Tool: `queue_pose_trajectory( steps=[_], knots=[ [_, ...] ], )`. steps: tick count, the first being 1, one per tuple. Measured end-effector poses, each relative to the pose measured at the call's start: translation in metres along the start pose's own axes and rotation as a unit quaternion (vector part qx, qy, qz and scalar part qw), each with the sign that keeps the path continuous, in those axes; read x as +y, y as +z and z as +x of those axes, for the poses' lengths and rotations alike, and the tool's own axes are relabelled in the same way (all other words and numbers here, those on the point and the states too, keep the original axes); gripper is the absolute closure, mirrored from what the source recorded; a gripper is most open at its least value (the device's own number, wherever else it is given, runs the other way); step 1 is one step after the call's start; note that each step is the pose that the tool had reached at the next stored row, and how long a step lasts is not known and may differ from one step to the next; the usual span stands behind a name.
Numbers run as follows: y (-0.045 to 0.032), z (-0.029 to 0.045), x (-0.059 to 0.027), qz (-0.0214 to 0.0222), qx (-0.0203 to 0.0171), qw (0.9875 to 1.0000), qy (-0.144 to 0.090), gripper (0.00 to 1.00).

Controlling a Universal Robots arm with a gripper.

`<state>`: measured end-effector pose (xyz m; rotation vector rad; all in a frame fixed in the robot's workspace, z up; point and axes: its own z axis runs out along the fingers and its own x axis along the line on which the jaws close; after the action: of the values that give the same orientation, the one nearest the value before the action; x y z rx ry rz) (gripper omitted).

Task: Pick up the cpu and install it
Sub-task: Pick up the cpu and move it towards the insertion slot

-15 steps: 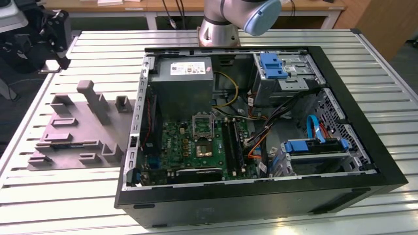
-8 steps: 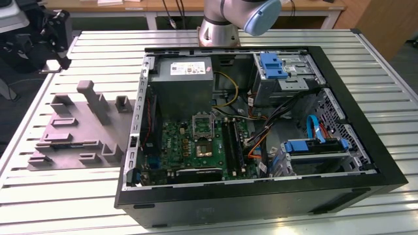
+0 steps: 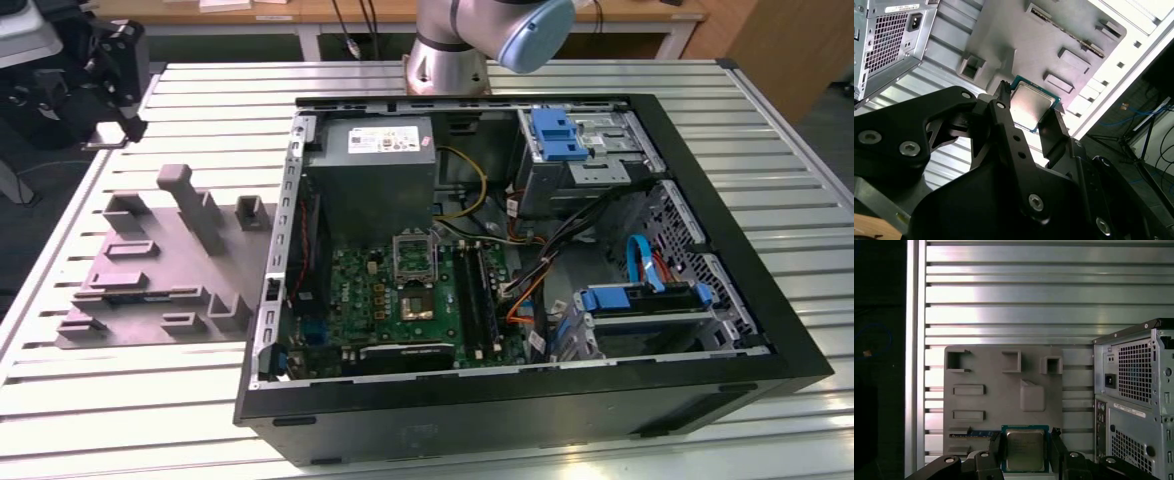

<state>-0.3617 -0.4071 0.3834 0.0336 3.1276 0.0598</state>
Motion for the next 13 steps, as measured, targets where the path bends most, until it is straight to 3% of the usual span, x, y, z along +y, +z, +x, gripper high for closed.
queue_pose_trajectory(
  steps=[13],
  knots=[
    [0.0, -0.0028, 0.0001, 0.0, 0.0, 1.0, 0.0, 0.53]
  ],
)
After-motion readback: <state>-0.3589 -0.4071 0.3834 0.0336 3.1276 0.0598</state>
